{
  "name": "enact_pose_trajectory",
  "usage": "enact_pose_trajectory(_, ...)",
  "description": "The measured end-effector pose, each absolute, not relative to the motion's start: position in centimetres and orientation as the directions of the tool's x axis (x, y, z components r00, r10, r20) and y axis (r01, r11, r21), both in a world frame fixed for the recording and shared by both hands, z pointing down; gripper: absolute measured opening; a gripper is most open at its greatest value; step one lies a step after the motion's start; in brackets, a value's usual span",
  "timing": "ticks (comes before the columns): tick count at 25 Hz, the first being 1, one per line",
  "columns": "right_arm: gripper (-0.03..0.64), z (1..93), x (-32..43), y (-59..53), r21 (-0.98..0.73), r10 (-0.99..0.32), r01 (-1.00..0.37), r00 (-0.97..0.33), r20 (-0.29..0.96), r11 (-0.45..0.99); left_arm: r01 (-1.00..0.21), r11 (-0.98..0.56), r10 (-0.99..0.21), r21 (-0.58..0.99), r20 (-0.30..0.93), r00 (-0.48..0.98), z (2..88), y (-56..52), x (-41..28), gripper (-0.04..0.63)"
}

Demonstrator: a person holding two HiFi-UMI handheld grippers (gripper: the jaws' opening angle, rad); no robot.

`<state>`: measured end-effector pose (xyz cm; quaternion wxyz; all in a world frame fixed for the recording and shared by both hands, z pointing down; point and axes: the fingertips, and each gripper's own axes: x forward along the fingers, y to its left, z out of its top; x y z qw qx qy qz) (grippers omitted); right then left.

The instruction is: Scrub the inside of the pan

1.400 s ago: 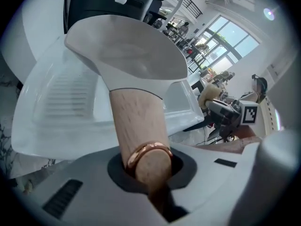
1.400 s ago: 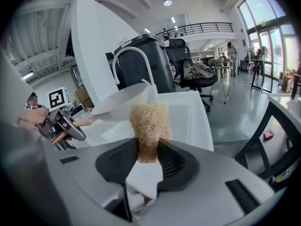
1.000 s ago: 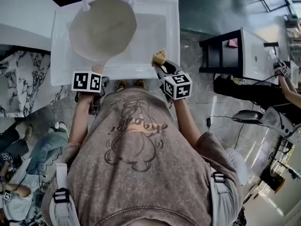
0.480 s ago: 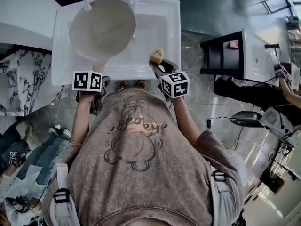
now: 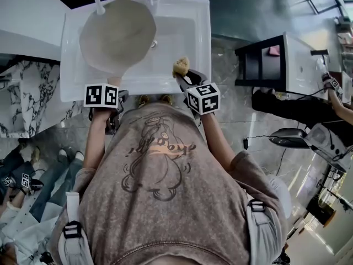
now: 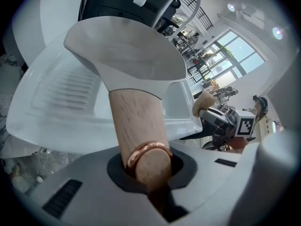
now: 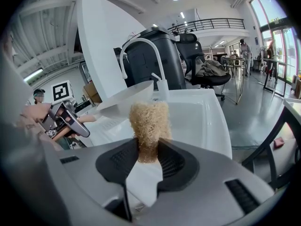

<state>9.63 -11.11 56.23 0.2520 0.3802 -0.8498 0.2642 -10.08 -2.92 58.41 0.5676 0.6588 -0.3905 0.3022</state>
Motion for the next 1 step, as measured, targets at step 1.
enact_pose_trajectory(1,0.141,56.26,9.62,-11.14,-0.257,-0.512,-0.779,-0.584,0.631,0.572,-0.857,-0.049,-0.171,0.512,0.841,0.513,58.42,-2.96,-10.08,0.036)
